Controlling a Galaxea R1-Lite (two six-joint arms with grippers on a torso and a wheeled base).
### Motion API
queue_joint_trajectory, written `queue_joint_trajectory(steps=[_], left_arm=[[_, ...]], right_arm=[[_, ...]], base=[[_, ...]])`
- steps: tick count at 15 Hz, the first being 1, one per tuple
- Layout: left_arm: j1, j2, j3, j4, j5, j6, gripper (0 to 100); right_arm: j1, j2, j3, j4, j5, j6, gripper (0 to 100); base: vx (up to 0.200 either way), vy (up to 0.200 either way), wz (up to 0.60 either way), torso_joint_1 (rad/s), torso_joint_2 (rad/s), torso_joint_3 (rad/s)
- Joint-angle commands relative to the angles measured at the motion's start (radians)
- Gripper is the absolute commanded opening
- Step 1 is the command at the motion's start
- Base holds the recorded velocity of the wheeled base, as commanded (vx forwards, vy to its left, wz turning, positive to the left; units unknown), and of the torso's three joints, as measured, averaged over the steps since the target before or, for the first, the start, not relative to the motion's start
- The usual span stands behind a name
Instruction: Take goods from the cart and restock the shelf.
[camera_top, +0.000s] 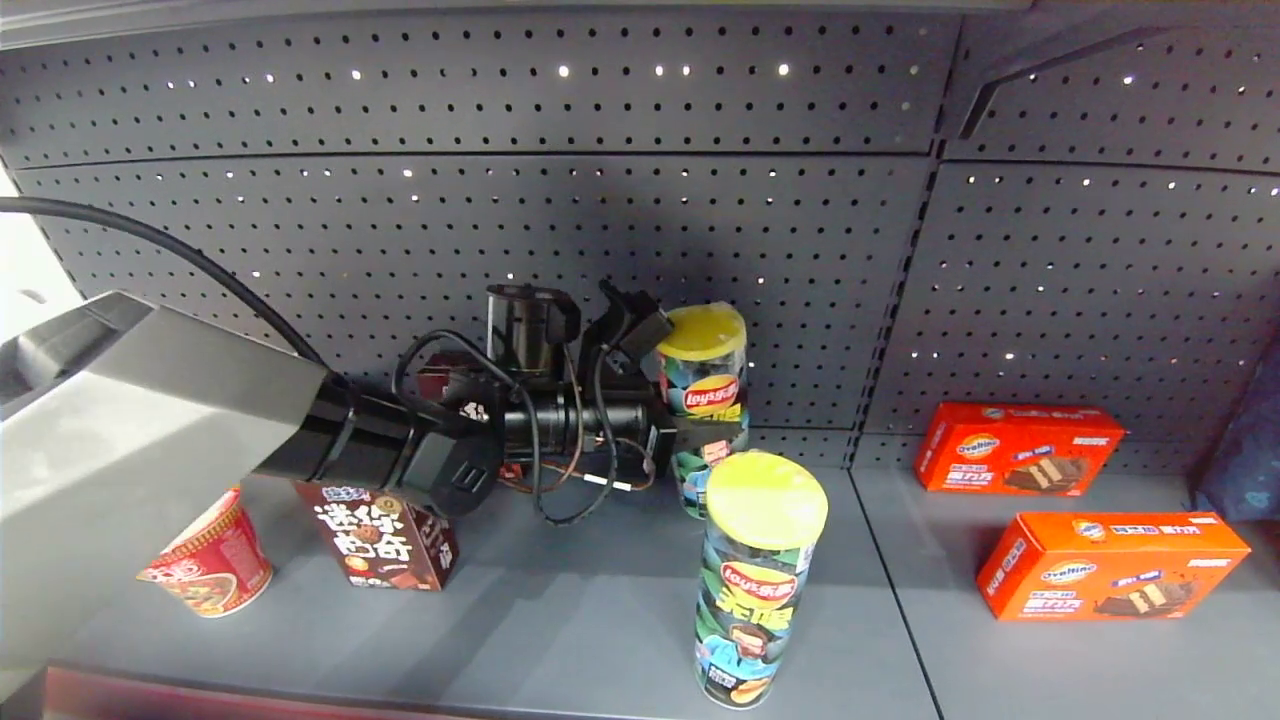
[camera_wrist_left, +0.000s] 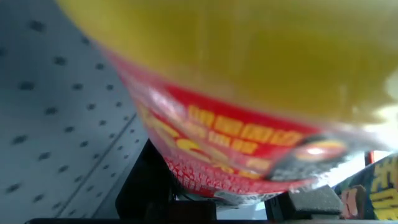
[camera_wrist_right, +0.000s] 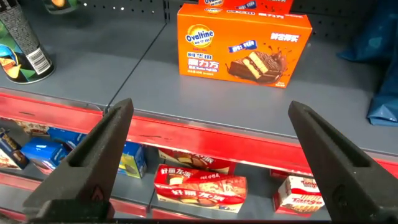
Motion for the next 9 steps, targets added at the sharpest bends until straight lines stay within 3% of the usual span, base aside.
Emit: queue_joint_trajectory(steps=[1,9], left_arm=[[-0.007,0.037,-0.009,0.0,0.0,0.0,0],[-0.002,0.067,-0.05,0.045,0.0,0.001,0]], right_arm=[[0.0,0.002,0.0,0.0,0.0,-0.001,100],[0.0,0.002,0.0,0.0,-0.001,-0.005,100]], base=[[0.0,0.0,0.0,0.0,0.0,0.0],[0.0,0.0,0.0,0.0,0.0,0.0]])
